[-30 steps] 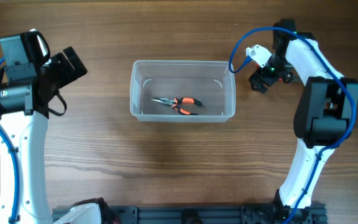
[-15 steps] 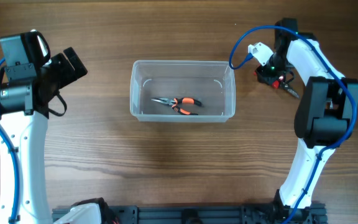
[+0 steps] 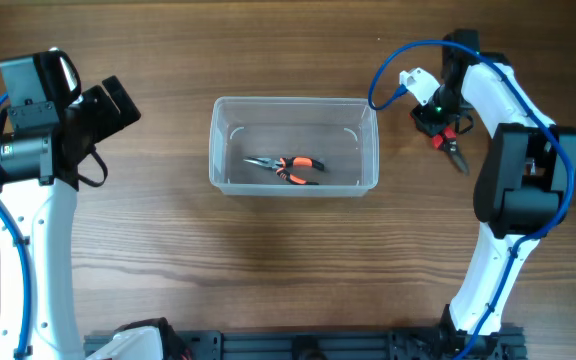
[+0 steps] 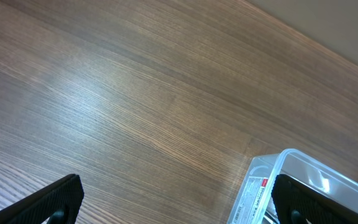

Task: Pack container
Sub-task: 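Reach the right gripper to the red-handled snips and grasp them, then carry the red snips into the container and release them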

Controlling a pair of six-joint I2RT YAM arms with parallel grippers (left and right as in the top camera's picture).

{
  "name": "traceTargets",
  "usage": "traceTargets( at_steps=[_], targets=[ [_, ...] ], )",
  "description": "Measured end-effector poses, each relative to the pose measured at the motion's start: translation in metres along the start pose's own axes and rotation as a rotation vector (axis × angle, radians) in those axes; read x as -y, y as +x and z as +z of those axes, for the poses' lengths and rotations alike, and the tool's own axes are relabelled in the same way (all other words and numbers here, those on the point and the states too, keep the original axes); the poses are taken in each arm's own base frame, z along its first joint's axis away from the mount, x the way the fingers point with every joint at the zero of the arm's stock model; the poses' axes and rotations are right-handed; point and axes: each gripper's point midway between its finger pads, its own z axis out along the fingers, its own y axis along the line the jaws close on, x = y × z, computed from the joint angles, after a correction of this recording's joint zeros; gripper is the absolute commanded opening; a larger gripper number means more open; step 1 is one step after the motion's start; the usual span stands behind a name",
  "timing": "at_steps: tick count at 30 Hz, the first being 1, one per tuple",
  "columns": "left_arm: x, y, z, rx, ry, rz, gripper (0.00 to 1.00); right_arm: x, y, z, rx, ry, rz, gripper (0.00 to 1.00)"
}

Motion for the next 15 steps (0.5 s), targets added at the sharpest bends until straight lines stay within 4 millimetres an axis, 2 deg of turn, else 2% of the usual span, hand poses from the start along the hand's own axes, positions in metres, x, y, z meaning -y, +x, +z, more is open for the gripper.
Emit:
traceTargets(
  at_steps=[5,8,10,12,13,14,15],
  targets=[
    [0.0,0.0,0.0,0.0,0.0,0.0,1.0,0.0,0.0,-0.002,-0.002,-0.001,0.08,0.04],
    [0.0,0.0,0.0,0.0,0.0,0.0,1.0,0.002,-0.006,-0.018,-0.003,-0.009,0.175,0.04],
    [0.0,0.0,0.0,0.0,0.0,0.0,1.0,0.01,-0.018,-0.039,0.026,0.012,0.222,0.04],
    [0.0,0.0,0.0,0.0,0.0,0.0,1.0,0.013,-0.028,-0.069,0.053,0.029,0.242,0.04],
    [0.0,0.0,0.0,0.0,0.0,0.0,1.0,0.011,-0.033,-0.086,0.071,0.041,0.238,0.04],
    [0.0,0.0,0.0,0.0,0.0,0.0,1.0,0.003,-0.043,-0.115,0.109,0.061,0.223,0.04],
    [0.0,0.0,0.0,0.0,0.0,0.0,1.0,-0.005,-0.049,-0.134,0.136,0.075,0.201,0.04]
  ],
)
